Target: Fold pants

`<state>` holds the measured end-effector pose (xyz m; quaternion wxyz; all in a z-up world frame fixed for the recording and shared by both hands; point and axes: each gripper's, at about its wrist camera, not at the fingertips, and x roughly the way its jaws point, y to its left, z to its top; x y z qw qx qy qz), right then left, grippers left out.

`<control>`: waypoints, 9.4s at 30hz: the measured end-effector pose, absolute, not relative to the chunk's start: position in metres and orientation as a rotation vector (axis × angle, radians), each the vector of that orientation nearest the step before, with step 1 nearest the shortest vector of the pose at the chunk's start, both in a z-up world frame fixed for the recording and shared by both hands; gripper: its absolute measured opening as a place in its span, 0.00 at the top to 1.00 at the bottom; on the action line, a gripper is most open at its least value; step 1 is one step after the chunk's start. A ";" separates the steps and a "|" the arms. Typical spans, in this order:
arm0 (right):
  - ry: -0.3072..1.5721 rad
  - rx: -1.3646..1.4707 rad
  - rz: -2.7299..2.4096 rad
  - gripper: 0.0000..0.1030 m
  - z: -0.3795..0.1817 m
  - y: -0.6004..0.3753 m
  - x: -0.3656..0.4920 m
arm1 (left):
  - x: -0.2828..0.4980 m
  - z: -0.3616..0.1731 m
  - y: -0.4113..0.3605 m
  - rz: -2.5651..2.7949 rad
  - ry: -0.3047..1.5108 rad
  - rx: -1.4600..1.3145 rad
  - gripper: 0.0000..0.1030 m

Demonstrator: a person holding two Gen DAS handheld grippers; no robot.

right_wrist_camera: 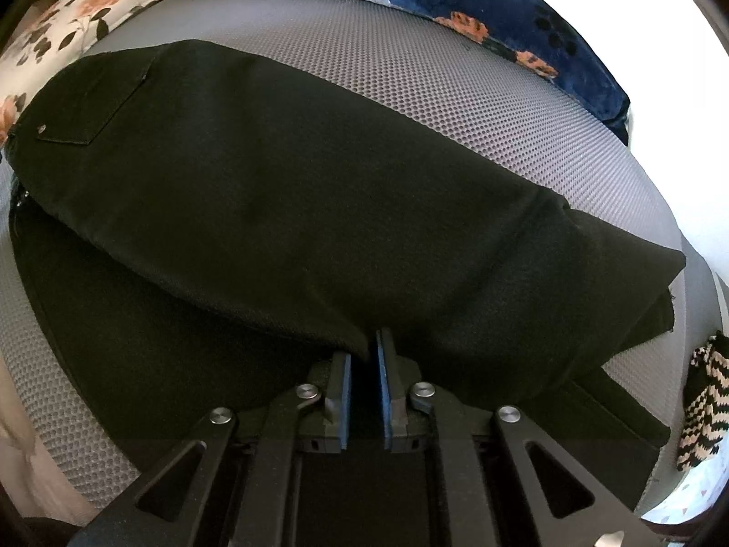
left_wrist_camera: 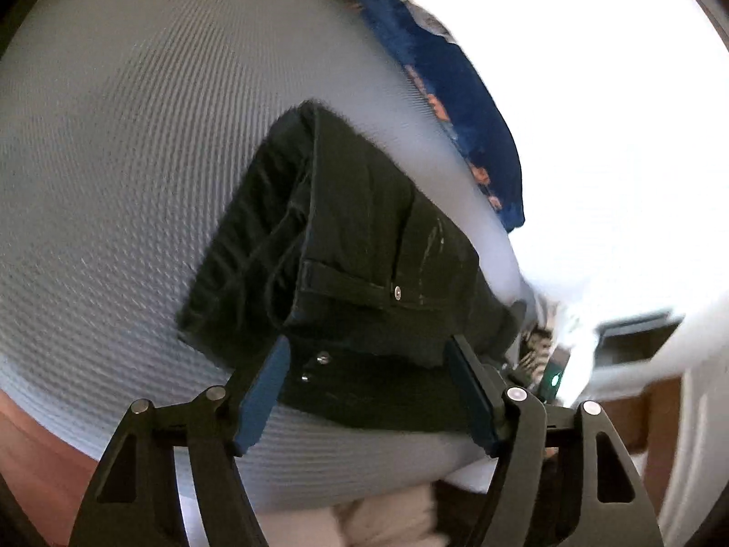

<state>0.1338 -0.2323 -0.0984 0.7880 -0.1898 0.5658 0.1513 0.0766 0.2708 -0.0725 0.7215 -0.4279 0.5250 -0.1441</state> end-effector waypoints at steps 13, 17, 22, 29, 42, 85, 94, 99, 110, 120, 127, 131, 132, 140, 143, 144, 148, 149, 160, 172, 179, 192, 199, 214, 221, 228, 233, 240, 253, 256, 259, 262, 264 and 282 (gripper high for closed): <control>1.203 -0.377 0.289 0.92 -0.090 -0.231 0.130 | 0.117 -0.083 0.260 -0.189 1.189 -0.926 0.82; 1.189 -0.359 0.304 0.94 -0.067 -0.230 0.114 | 0.130 -0.058 0.254 -0.241 1.202 -0.734 0.83; 1.217 -0.354 0.345 0.94 -0.054 -0.223 0.078 | 0.129 -0.066 0.252 -0.290 1.282 -0.549 0.83; 1.298 -0.343 0.367 0.94 -0.074 -0.208 0.049 | 0.118 -0.081 0.250 -0.330 1.324 -0.490 0.83; 1.345 -0.351 0.376 0.93 -0.075 -0.201 0.053 | 0.090 -0.082 0.240 -0.352 1.295 -0.339 0.81; 1.286 0.500 0.151 0.51 -0.068 -0.350 0.081 | 0.032 -0.006 0.005 -0.714 0.861 0.302 0.52; 1.290 0.594 0.145 0.63 -0.092 -0.344 0.098 | 0.021 -0.028 -0.082 -0.911 0.912 0.328 0.52; 1.252 0.652 0.159 0.74 -0.082 -0.355 0.098 | 0.014 -0.036 -0.122 -0.975 0.908 0.347 0.52; 1.191 0.728 0.186 0.77 -0.082 -0.376 0.099 | 0.015 -0.070 -0.175 -0.964 0.957 0.424 0.80; 1.111 0.827 0.061 0.76 -0.105 -0.457 0.140 | 0.024 -0.066 -0.165 -0.961 1.012 0.314 0.89; 1.039 0.836 -0.059 0.77 -0.095 -0.516 0.168 | 0.026 -0.068 -0.163 -0.961 1.043 0.278 0.89; 1.033 0.847 -0.118 0.80 -0.095 -0.541 0.182 | 0.028 -0.069 -0.162 -0.960 1.057 0.259 0.89; 1.032 0.851 -0.121 0.83 -0.095 -0.545 0.185 | 0.029 -0.069 -0.161 -0.960 1.058 0.258 0.89; 1.011 0.815 -0.168 0.95 -0.082 -0.554 0.192 | 0.033 -0.071 -0.161 -0.957 1.067 0.249 0.89; 0.980 0.762 -0.186 0.96 -0.061 -0.551 0.182 | 0.033 -0.070 -0.162 -0.955 1.065 0.253 0.89; 0.972 0.739 -0.203 0.96 -0.055 -0.551 0.177 | 0.033 -0.069 -0.162 -0.954 1.061 0.254 0.89; 0.942 0.633 -0.318 0.96 -0.023 -0.555 0.130 | 0.030 -0.067 -0.162 -0.956 1.047 0.266 0.89; 0.939 0.616 -0.346 0.96 -0.021 -0.559 0.116 | 0.030 -0.066 -0.162 -0.959 1.043 0.264 0.89; 1.002 0.715 -0.587 0.97 -0.069 -0.590 -0.027 | 0.031 -0.070 -0.166 -1.023 1.027 0.325 0.89; 0.983 0.658 -0.674 0.99 -0.072 -0.590 -0.042 | 0.035 -0.074 -0.169 -1.031 1.025 0.344 0.89; 0.967 0.712 -0.662 0.94 -0.069 -0.603 -0.048 | 0.043 -0.074 -0.163 -1.018 1.079 0.266 0.83; 1.055 0.461 -0.090 0.71 -0.017 -0.492 0.095 | 0.076 -0.038 -0.080 -0.778 1.026 0.028 0.53; 1.226 0.392 0.434 0.65 -0.049 -0.341 0.207 | 0.093 -0.043 0.025 -0.429 0.992 -0.063 0.53; 1.473 0.070 0.848 0.65 -0.120 -0.157 0.302 | 0.091 -0.077 0.131 -0.258 1.020 -0.180 0.53; 1.405 0.045 0.924 0.89 -0.100 -0.149 0.297 | 0.091 -0.083 0.134 -0.280 1.016 -0.197 0.53; 1.344 -0.080 0.783 0.91 -0.115 -0.136 0.302 | 0.089 -0.086 0.132 -0.283 1.002 -0.176 0.53; 1.300 0.087 0.676 0.68 -0.111 -0.159 0.308 | 0.089 -0.085 0.126 -0.269 1.008 -0.142 0.51; 1.200 0.232 0.518 0.63 -0.058 -0.258 0.282 | 0.093 -0.062 0.094 -0.294 0.978 -0.004 0.50; 1.188 0.459 -0.132 0.62 -0.054 -0.590 0.181 | 0.146 -0.053 -0.007 -0.474 0.966 0.044 0.48; 1.176 0.512 -0.135 0.62 -0.062 -0.617 0.176 | 0.153 -0.058 -0.025 -0.482 0.990 0.039 0.48; 1.187 0.528 -0.107 0.63 -0.071 -0.626 0.181 | 0.152 -0.061 -0.034 -0.478 1.008 0.033 0.48; 1.216 0.492 -0.086 0.63 -0.079 -0.631 0.189 | 0.152 -0.065 -0.040 -0.472 1.018 0.041 0.48; 1.238 0.477 -0.063 0.63 -0.083 -0.623 0.188 | 0.153 -0.069 -0.042 -0.465 1.030 0.041 0.48; 1.073 0.268 -0.179 0.97 -0.061 -0.592 0.156 | 0.156 -0.090 -0.050 -0.410 1.062 0.082 0.47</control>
